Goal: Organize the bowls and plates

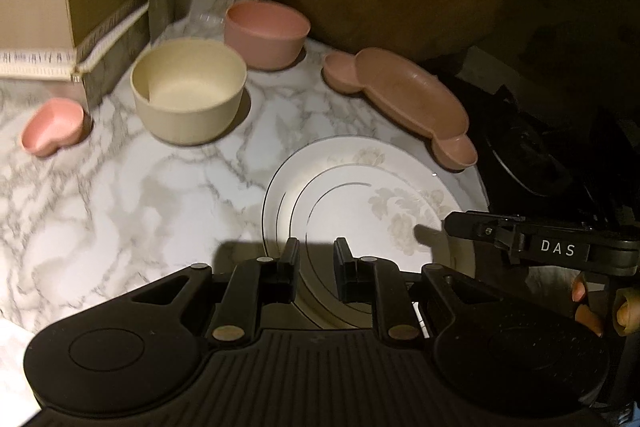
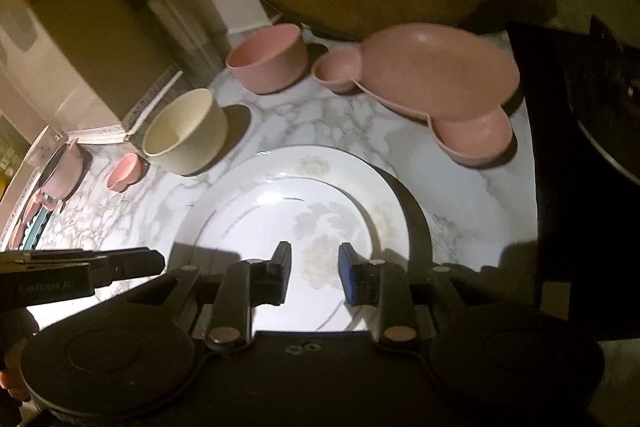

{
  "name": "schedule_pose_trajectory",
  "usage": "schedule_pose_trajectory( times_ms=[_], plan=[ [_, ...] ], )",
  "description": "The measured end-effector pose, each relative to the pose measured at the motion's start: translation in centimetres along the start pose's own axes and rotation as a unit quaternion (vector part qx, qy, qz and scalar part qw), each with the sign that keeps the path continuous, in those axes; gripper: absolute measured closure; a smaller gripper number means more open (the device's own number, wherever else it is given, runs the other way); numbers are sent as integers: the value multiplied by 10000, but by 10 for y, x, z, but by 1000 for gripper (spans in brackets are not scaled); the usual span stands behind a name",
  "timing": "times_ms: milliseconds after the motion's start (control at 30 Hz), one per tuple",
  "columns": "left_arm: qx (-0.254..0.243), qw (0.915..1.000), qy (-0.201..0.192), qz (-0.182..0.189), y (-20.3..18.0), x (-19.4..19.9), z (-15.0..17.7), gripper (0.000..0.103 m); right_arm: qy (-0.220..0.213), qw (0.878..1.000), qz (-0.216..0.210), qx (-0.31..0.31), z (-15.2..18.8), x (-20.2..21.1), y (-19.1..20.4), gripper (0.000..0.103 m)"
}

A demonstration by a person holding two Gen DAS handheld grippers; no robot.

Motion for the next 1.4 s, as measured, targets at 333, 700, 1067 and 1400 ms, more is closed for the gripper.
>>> schedule_pose_trajectory(
  times_ms=[333,700,1067,1400],
  plan=[
    [-300,9986,-432,40,-5,33,9,85,-492,9982,161,313,8,30,36,64],
    [-509,9956,-771,140,-5,61,17,50,-911,9945,420,284,25,60,63,41],
    [-511,9931,-1058,-40,-10,64,0,24,-1478,9851,764,442,23,82,64,1],
    [-502,9920,-1132,-260,-28,34,-41,23,-1633,9793,1076,523,-8,76,32,0]
  ],
)
Point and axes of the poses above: each gripper's, at about its wrist camera, not at the fingertips, and x roughly against the way its jaws point, y to its left, z to its underside, the point moved 7 cm from there along -x, roughly the way its jaws point, and after that the axes turned 13 degrees about y, right-handed, at the moved point
